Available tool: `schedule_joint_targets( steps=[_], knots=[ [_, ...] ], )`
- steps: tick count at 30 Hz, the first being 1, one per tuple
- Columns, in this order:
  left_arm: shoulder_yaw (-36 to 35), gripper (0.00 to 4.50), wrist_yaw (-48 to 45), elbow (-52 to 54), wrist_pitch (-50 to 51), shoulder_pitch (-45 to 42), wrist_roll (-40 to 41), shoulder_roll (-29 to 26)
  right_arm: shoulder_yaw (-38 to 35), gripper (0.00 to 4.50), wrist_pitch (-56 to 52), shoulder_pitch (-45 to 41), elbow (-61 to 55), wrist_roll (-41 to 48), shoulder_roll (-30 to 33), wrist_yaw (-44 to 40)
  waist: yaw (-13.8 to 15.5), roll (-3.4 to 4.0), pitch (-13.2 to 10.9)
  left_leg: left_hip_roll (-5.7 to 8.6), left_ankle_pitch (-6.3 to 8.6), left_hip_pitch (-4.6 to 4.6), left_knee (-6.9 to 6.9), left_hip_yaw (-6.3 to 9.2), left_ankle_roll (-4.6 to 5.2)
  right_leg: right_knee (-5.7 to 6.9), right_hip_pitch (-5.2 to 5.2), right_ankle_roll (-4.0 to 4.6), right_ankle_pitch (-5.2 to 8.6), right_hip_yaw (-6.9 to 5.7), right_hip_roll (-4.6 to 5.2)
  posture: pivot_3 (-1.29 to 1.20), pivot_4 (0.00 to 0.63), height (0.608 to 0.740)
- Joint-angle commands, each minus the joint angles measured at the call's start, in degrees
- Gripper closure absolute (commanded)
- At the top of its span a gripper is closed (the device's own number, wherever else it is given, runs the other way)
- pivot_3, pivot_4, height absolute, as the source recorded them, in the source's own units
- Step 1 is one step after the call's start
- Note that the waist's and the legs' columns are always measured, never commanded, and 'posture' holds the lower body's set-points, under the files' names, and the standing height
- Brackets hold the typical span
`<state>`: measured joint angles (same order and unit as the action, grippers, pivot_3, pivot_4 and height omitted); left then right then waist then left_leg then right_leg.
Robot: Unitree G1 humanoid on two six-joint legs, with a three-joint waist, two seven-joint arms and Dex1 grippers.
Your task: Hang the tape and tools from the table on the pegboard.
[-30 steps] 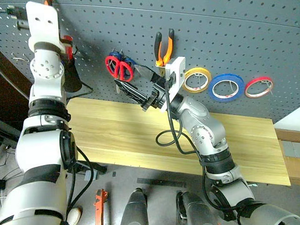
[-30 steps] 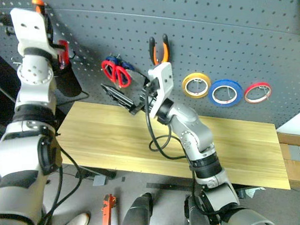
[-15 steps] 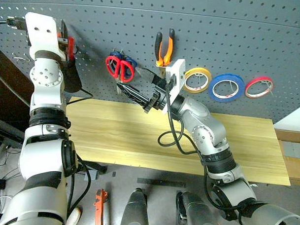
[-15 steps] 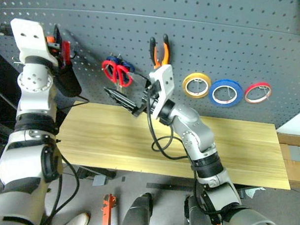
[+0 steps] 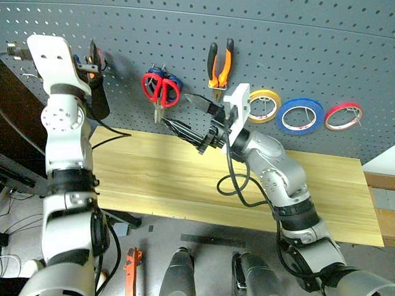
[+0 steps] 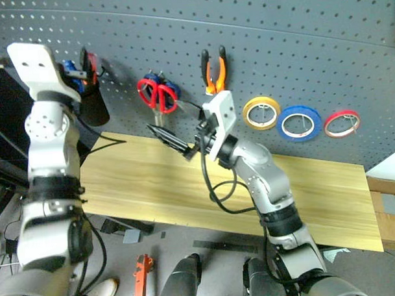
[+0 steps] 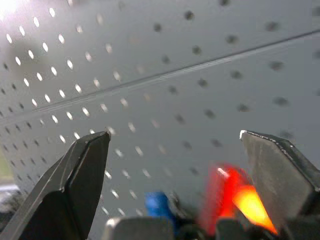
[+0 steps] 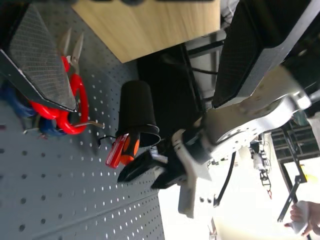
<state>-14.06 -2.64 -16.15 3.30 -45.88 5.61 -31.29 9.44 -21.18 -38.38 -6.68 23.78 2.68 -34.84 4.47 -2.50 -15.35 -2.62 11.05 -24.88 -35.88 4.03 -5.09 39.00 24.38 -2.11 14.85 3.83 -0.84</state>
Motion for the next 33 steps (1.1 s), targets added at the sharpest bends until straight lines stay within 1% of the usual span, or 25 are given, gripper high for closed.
schedule_joint_targets(
  steps=[1, 3, 5, 7, 9, 10, 12, 15, 18, 19, 21, 23, 25, 28, 32, 33],
  knots=[
    [-0.36, 0.03, 1.47, 25.83, 15.86, 7.10, 5.58, 3.04, -0.02, 0.00, -2.60, 3.08, -7.65, 0.70, 2.55, 0.40, 0.05, -0.01, 0.01, 0.00, 0.01, 0.01, 0.01, 0.02, 0.01, 0.00, -0.05, 0.00, 0.00, 0.01, 0.03, 0.25, 0.174, 0.740],
    [1.09, 0.03, 3.59, 38.13, 26.02, 12.93, 10.87, 7.77, -0.01, 0.00, -4.01, 5.99, -11.31, 0.50, 4.43, 1.34, 0.15, -0.02, 0.18, 0.01, 0.00, 0.01, -0.05, 0.08, 0.00, -0.04, -0.10, 0.00, 0.00, -0.05, 0.03, 0.26, 0.172, 0.740],
    [4.70, 0.03, 5.59, 48.68, 34.58, 19.97, 13.86, 12.22, 0.10, 0.00, -5.56, 9.45, -14.79, 0.29, 5.69, 3.08, 0.24, -0.05, 0.31, 0.06, 0.01, 0.07, -0.12, 0.14, 0.01, -0.01, -0.28, -0.01, 0.01, -0.07, 0.12, 0.26, 0.169, 0.740],
    [6.97, 0.03, 7.09, 53.79, 41.14, 24.16, 14.81, 15.01, 0.05, 0.00, -6.51, 11.42, -16.41, 0.08, 6.11, 4.73, 0.16, -0.07, 0.58, 0.08, 0.01, 0.09, -0.19, 0.15, 0.01, 0.01, -0.31, -0.01, 0.00, -0.05, 0.12, 0.25, 0.165, 0.740],
    [9.83, 0.03, 8.68, 54.99, 44.83, 28.95, 14.91, 18.62, 0.68, 0.00, -6.88, 13.74, -17.29, -2.57, 6.90, 7.48, 0.14, -0.07, 0.65, 0.03, -0.10, 0.16, -0.21, 0.23, 0.01, 0.10, -0.32, 0.08, -0.05, -0.09, 0.01, 0.24, 0.156, 0.740],
    [10.70, 0.03, 8.94, 54.83, 45.00, 30.49, 14.78, 19.88, 0.89, 0.00, -7.05, 14.60, -17.44, -4.04, 7.22, 8.99, 0.12, 0.06, 1.04, 0.00, -0.18, 0.18, -0.18, 0.29, 0.06, 0.05, -0.32, 0.12, -0.07, -0.13, -0.07, 0.24, 0.153, 0.740],
    [12.19, 0.03, 8.05, 53.10, 45.01, 32.40, 13.90, 20.60, 0.66, 0.00, -8.67, 16.40, -17.77, -6.38, 7.25, 12.75, 0.09, 0.17, 1.70, 0.02, -0.21, 0.30, -0.18, 0.28, 0.08, 0.06, -0.43, 0.13, -0.07, -0.10, -0.07, 0.23, 0.146, 0.740],
    [11.79, 0.03, 5.73, 47.38, 42.57, 33.13, 13.88, 21.49, -0.90, 0.00, -11.71, 19.85, -18.01, -9.46, 7.05, 18.72, -0.03, 0.29, 2.57, 0.02, -0.28, 0.58, -0.15, 0.25, 0.19, 0.03, -0.68, -0.03, 0.06, -0.09, -0.11, 0.20, 0.128, 0.740],
    [10.93, 0.03, 3.53, 40.22, 39.27, 33.11, 12.87, 21.24, -3.11, 0.00, -14.16, 23.96, -17.79, -12.23, 6.72, 24.51, -0.11, 0.39, 3.46, 0.04, -0.28, 0.93, -0.13, 0.17, 0.20, -0.06, -1.02, -0.01, 0.12, -0.03, -0.10, 0.18, 0.114, 0.740],
    [10.88, 0.03, 2.94, 38.39, 38.27, 33.20, 12.36, 21.02, -3.61, 0.00, -14.40, 25.06, -17.80, -12.88, 6.75, 25.65, -0.13, 0.39, 3.76, 0.06, -0.28, 0.97, -0.13, 0.15, 0.21, -0.07, -1.06, 0.18, 0.25, -0.01, -0.09, 0.16, 0.104, 0.740],
    [11.15, 0.03, 0.90, 35.16, 36.42, 33.39, 11.69, 20.13, -4.90, 0.00, -16.57, 27.14, -18.09, -13.56, 6.52, 27.82, -0.30, 0.37, 4.27, 0.07, -0.28, 0.98, -0.13, 0.09, 0.21, -0.10, -1.07, 0.16, 0.24, 0.06, -0.08, 0.15, 0.096, 0.740],
    [11.17, 0.03, -0.40, 32.66, 35.16, 33.61, 10.98, 19.45, -7.21, 0.00, -18.24, 29.30, -17.96, -13.74, 5.60, 30.18, -0.55, 0.39, 4.78, 0.07, -0.28, 0.98, -0.13, 0.06, 0.21, -0.10, -1.06, 0.15, 0.23, 0.08, -0.08, 0.14, 0.074, 0.740],
    [10.70, 0.03, -1.52, 30.13, 33.98, 33.79, 10.32, 18.73, -9.35, 0.00, -18.36, 31.50, -17.20, -14.21, 5.08, 31.81, -0.87, 0.37, 5.67, 0.07, -0.26, 0.99, -0.08, 0.05, 0.21, -0.10, -1.05, 0.07, 0.19, 0.09, -0.09, 0.13, 0.062, 0.740],
    [9.72, 0.03, -3.29, 27.32, 32.13, 33.70, 10.22, 18.11, -10.53, 0.00, -18.12, 33.31, -16.34, -14.60, 5.00, 32.67, -1.68, 0.54, 6.86, 0.07, -0.26, 1.01, 0.00, 0.04, 0.21, -0.10, -1.06, 0.04, 0.22, 0.08, -0.08, 0.12, 0.046, 0.740],
    [9.17, 0.03, -4.85, 24.29, 29.96, 33.55, 9.56, 17.40, -10.89, 0.00, -17.75, 34.02, -16.28, -14.61, 4.42, 33.11, -3.03, 0.68, 8.20, 0.07, -0.26, 1.12, -0.01, 0.01, 0.22, -0.09, -1.10, 0.10, 0.26, 0.11, -0.10, 0.10, 0.025, 0.740],
    [8.80, 0.03, -4.97, 23.90, 29.76, 33.94, 9.60, 17.55, -10.86, 0.00, -17.63, 34.36, -16.42, -14.53, 4.38, 32.96, -3.17, 0.68, 8.64, 0.07, -0.26, 1.13, -0.02, 0.00, 0.22, -0.09, -1.11, 0.10, 0.26, 0.11, -0.10, 0.10, 0.012, 0.740]
  ],
)
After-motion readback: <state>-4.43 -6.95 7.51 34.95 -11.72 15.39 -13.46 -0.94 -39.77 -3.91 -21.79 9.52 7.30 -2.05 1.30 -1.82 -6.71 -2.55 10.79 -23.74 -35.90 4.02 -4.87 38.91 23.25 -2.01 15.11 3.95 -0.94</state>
